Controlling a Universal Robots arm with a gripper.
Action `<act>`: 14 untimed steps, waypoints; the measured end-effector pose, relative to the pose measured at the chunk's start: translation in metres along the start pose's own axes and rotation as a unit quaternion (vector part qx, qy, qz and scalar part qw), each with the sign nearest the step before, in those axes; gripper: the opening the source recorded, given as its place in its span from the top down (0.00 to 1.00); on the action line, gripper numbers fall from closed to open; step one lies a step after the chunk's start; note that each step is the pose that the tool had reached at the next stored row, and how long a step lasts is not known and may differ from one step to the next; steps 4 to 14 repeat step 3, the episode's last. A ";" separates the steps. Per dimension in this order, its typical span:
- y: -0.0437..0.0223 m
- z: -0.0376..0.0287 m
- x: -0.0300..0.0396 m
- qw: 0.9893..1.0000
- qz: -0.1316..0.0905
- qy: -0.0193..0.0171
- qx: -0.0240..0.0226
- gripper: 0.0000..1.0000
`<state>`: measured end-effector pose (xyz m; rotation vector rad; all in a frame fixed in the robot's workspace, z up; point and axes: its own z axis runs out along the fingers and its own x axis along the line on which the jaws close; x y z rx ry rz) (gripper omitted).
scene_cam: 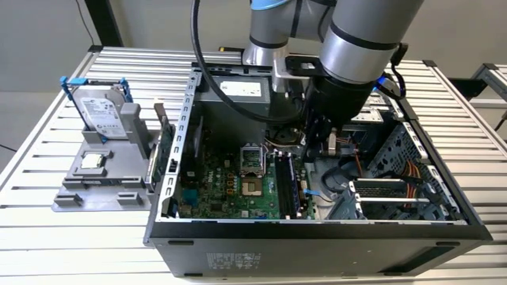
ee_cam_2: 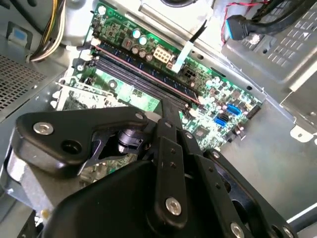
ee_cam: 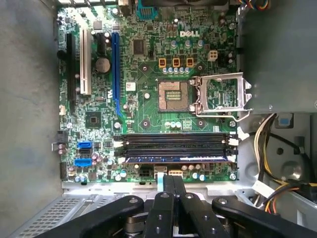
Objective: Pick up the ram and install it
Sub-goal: 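Press down the ram until it locks into place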
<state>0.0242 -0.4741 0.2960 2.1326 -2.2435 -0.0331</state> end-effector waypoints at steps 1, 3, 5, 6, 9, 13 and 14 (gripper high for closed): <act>0.0001 0.0000 0.0000 1.000 0.000 0.000 0.000 1.00; 0.0001 0.0000 0.0000 1.000 0.000 0.000 0.000 1.00; 0.0001 0.0000 0.0000 1.000 0.000 0.000 0.000 1.00; 0.0001 0.0000 0.0000 1.000 0.000 0.000 0.000 1.00; 0.0001 0.0000 0.0000 1.000 0.000 0.000 0.000 1.00; 0.0001 0.0000 0.0000 1.000 0.000 0.000 0.000 1.00; 0.0001 0.0000 0.0000 1.000 0.000 0.000 0.000 1.00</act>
